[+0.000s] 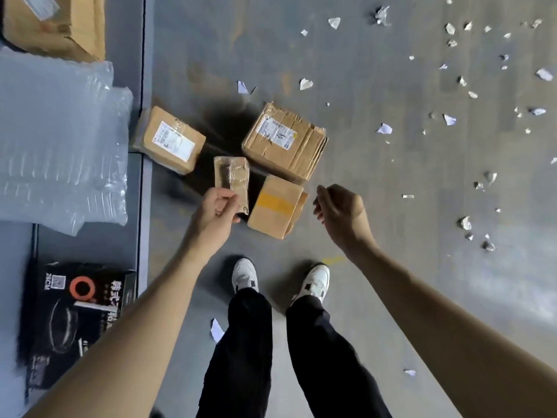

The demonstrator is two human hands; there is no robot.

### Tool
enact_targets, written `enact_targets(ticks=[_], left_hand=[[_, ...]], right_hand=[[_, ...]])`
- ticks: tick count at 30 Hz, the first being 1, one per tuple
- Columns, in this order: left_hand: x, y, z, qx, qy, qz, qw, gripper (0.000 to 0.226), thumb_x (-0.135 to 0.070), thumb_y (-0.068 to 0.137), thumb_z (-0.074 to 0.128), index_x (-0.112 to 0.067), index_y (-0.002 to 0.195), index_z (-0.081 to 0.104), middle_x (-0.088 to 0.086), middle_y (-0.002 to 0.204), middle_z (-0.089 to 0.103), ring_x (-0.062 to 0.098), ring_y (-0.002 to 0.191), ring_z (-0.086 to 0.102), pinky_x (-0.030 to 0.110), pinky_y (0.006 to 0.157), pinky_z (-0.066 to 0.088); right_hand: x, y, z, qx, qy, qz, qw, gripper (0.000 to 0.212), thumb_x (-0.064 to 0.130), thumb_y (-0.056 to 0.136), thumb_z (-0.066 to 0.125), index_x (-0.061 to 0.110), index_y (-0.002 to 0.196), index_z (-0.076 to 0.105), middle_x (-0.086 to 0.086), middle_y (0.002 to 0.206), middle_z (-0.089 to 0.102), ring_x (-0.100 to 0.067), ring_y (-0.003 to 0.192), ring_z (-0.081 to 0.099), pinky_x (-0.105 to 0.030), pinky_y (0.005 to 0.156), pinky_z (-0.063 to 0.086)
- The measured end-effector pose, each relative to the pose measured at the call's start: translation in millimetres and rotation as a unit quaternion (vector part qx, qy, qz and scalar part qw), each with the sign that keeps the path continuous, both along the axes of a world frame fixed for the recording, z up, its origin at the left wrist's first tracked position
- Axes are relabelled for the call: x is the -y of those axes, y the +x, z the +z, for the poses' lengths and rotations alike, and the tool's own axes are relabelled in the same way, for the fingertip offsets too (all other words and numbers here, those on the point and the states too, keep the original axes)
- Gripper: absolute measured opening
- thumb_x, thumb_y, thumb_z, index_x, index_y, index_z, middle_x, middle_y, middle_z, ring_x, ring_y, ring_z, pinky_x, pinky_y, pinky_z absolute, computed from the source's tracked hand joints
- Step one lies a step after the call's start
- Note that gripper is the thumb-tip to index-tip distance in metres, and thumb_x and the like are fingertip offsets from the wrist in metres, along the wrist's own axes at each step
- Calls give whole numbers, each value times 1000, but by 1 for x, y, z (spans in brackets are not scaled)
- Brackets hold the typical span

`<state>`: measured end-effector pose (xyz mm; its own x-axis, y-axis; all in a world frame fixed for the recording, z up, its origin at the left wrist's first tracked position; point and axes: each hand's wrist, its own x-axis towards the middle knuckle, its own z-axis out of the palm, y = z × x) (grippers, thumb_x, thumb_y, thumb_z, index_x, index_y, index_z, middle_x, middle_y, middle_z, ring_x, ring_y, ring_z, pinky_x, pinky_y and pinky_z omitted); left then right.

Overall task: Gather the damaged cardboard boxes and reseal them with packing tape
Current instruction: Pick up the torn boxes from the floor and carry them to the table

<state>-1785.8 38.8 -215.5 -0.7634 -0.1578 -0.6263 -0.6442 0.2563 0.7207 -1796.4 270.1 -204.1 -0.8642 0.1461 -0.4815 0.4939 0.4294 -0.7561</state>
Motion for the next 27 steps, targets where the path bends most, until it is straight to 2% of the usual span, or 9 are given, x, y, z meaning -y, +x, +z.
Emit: enact_targets(ticks=[4,7,10,12,17,20,23,25,27], left_hand=[[-13,4,-87,5,-22,-31,999,19,-27,99,56,-14,113,58,3,106,68,18,88,68,21,72,53],[-24,9,-154,27,-52,-86,995,23,-36,97,58,-20,114,57,-7,105,65,15,94,67,30,75,52],[-38,13,-209,39,-73,-147,986,39,-39,95,60,-17,126,49,0,123,58,18,107,60,36,88,51],[-49,18,-255,28,-94,-189,977,56,-40,92,63,-10,135,43,8,133,49,24,119,51,35,96,44],[-64,13,-351,-28,-202,-291,935,99,-67,78,56,-6,151,27,22,148,32,39,136,34,50,108,38],[-68,12,-385,-19,-262,-284,922,109,-64,77,69,-20,157,10,22,158,12,40,145,19,55,113,32],[-72,13,-401,-32,-276,-260,925,118,-63,71,75,-28,157,3,24,154,18,43,141,25,58,110,34],[-74,14,-400,-11,-266,-250,931,118,-61,72,75,-31,156,-2,21,150,22,43,136,31,58,107,37],[-73,13,-390,35,-213,-226,950,120,-67,71,72,-36,154,-9,17,148,23,42,134,34,56,107,39]], right_hand=[[-1,6,-87,20,10,-1,1000,26,21,102,52,8,83,63,1,73,67,-6,63,63,-30,59,51],[1,12,-157,70,23,5,997,17,22,100,56,7,96,64,-3,85,71,-19,78,68,-36,68,53],[5,12,-214,117,3,16,993,15,23,99,57,12,110,57,-5,98,67,-20,83,65,-28,67,51],[9,17,-259,159,-18,12,987,21,25,99,57,19,117,49,-5,110,62,-16,86,62,-24,67,49],[17,23,-356,213,-38,-24,976,65,48,90,58,22,143,33,-5,136,51,-27,118,56,-44,100,50],[16,23,-394,259,-82,-59,961,55,43,97,57,19,143,38,0,128,57,-19,108,60,-19,83,51],[17,26,-414,258,-143,-65,953,43,38,100,56,16,136,49,1,109,66,-7,87,63,-7,63,49],[26,30,-412,259,-160,-87,948,50,49,97,56,24,139,46,1,120,63,-9,96,62,-15,78,54],[31,36,-406,224,-142,-95,960,65,71,87,51,39,142,39,-1,136,55,-17,116,59,-37,100,53]])
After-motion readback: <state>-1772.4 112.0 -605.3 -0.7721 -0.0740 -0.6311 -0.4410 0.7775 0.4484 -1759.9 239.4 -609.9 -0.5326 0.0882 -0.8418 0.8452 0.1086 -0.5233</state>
